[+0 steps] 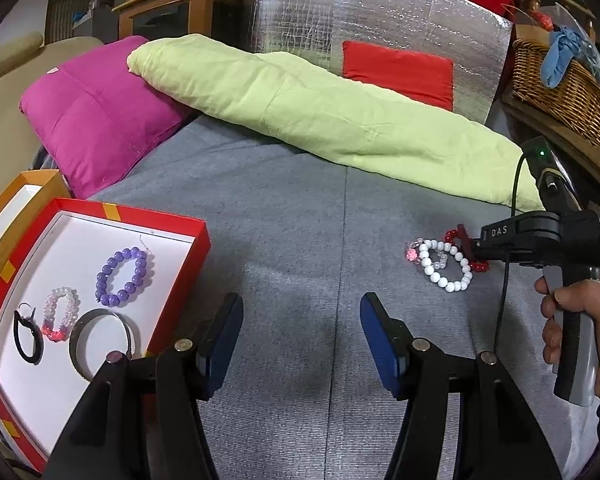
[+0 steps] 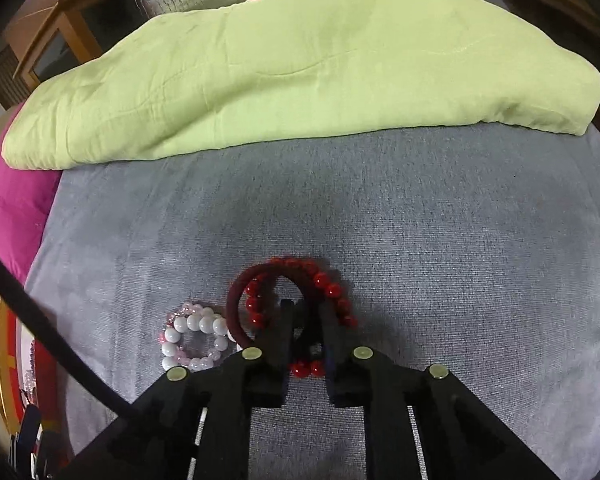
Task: Organize jewelry
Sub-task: 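Grasp the red bead bracelet and dark red bangle with the right tool, then lift the red bead bracelet and dark red bangle with the right tool, then grasp the red bead bracelet with the left tool while the right tool holds both bracelets, then lift the red bead bracelet with the left tool while the right tool holds the dark red bangle, then carry the red bead bracelet and dark red bangle over the tray with both tools, then open both tools to drop the bracelets into the tray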
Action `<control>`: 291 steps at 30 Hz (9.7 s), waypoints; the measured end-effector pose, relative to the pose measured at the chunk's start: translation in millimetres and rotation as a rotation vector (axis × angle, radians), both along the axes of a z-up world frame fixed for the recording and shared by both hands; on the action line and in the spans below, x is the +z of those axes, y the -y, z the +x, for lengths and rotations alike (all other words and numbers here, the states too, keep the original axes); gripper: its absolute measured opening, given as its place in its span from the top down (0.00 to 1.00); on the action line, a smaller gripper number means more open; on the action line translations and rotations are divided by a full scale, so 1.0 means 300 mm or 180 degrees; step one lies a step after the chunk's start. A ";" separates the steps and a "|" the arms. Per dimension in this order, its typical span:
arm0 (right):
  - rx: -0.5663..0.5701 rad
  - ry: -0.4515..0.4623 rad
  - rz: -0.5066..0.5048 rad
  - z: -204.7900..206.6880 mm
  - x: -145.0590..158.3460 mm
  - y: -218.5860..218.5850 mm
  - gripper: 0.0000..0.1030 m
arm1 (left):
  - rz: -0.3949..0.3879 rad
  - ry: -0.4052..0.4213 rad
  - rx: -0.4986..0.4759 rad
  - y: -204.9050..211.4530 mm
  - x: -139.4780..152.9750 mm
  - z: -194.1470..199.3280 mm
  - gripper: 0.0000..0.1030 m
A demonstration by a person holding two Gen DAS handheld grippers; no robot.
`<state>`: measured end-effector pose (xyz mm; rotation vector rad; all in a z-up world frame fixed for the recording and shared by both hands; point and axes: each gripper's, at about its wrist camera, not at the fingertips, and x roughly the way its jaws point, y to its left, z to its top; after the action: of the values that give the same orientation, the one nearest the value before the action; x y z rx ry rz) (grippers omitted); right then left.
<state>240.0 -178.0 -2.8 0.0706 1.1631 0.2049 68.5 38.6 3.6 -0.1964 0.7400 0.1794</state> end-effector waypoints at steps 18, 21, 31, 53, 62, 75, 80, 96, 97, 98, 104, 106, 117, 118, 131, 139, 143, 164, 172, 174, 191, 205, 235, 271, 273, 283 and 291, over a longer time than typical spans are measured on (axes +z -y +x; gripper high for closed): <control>0.0232 0.0065 -0.0060 -0.014 0.013 -0.083 0.81 | -0.0051 0.0012 0.0013 -0.010 0.005 -0.002 0.40; 0.0160 0.0169 0.0129 -0.034 0.034 -0.028 0.90 | -0.0048 0.0015 0.0018 -0.009 0.004 -0.001 0.40; -0.0168 0.0368 0.1252 -0.197 0.139 0.194 0.90 | 0.0086 -0.0054 -0.0102 0.031 -0.019 0.003 0.40; -0.0684 0.0039 0.2019 -0.378 -0.009 0.563 0.90 | -0.0247 -0.0305 -0.1044 0.306 -0.015 0.037 0.40; -0.0780 0.0049 0.2075 -0.404 -0.044 0.641 0.90 | -0.0132 -0.0644 -0.1544 0.655 -0.065 0.218 0.40; -0.0794 0.0065 0.2115 -0.454 -0.051 0.691 0.91 | 0.0175 -0.0805 -0.1138 0.593 -0.103 0.210 0.91; -0.0713 0.0172 0.2087 -0.493 0.019 0.671 0.91 | 0.0068 -0.0634 -0.1001 0.506 -0.062 0.096 0.91; -0.0073 0.0424 0.1153 -0.639 0.187 0.247 0.91 | -0.0018 -0.0234 -0.0617 0.221 0.029 -0.157 0.91; -0.0058 0.0420 0.1129 -0.645 0.183 0.232 0.92 | -0.0042 -0.0222 -0.0598 0.202 0.025 -0.165 0.91; -0.0044 0.0429 0.1081 -0.650 0.181 0.214 0.92 | -0.0063 -0.0210 -0.0578 0.184 0.021 -0.171 0.91; -0.0009 0.0592 0.0751 -0.666 0.172 0.139 0.92 | -0.0098 -0.0079 -0.0468 0.117 0.009 -0.186 0.91; -0.0039 0.0634 0.0691 -0.668 0.161 0.133 0.92 | -0.0127 -0.0063 -0.0458 0.105 0.005 -0.186 0.91; -0.0014 0.0893 0.0592 -0.674 0.180 0.122 0.92 | -0.0020 -0.0017 -0.0392 0.118 -0.002 -0.173 0.91; -0.0016 0.0891 0.0606 -0.674 0.179 0.124 0.92 | 0.0000 -0.0015 -0.0396 0.122 -0.002 -0.173 0.91; -0.0007 0.0932 0.0547 -0.689 0.186 0.116 0.92 | 0.0050 -0.0054 -0.0355 0.121 -0.015 -0.185 0.91; -0.0016 0.0938 0.0508 -0.691 0.185 0.117 0.92 | 0.0049 -0.0063 -0.0337 0.110 -0.018 -0.189 0.91; -0.0018 0.0926 0.0515 -0.689 0.184 0.120 0.92 | 0.0060 -0.0062 -0.0335 0.114 -0.018 -0.189 0.91; 0.0057 0.0946 0.0384 -0.695 0.180 0.092 0.92 | -0.0068 0.0102 -0.0193 0.040 0.019 -0.228 0.91; 0.0075 0.0977 0.0358 -0.703 0.183 0.083 0.92 | -0.0112 0.0177 0.0064 -0.087 0.028 -0.278 0.91; 0.0081 0.0984 0.0352 -0.704 0.184 0.080 0.92 | -0.0119 0.0179 0.0104 -0.106 0.028 -0.288 0.91; 0.0615 0.0935 0.0365 -0.753 0.227 -0.111 0.92 | -0.0428 0.0171 0.0582 -0.322 0.055 -0.298 0.91; 0.1580 0.0874 0.0497 -0.675 0.266 -0.676 0.92 | -0.0573 0.0004 0.1384 -0.652 -0.011 -0.227 0.91; 0.2196 0.0124 0.0402 -0.456 0.039 -1.171 0.92 | -0.0921 0.0211 0.2003 -0.798 -0.038 -0.309 0.91; 0.2113 -0.0017 0.0541 -0.423 0.028 -1.273 0.92 | -0.0894 0.0026 0.2279 -0.827 -0.069 -0.315 0.91; 0.2096 -0.0044 0.0534 -0.418 0.021 -1.271 0.83 | -0.0897 -0.0003 0.2308 -0.833 -0.073 -0.317 0.91; 0.1920 0.0126 0.0623 -0.417 0.082 -1.149 0.44 | -0.0957 -0.0018 0.2488 -0.845 -0.065 -0.341 0.76; 0.1733 0.0241 0.0780 -0.448 0.154 -0.947 0.43 | -0.0799 0.0125 0.2568 -0.797 0.000 -0.356 0.46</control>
<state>105.4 106.1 43.5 -0.0401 1.0574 0.8248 -38.4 277.7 3.7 -0.7340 0.6093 0.8474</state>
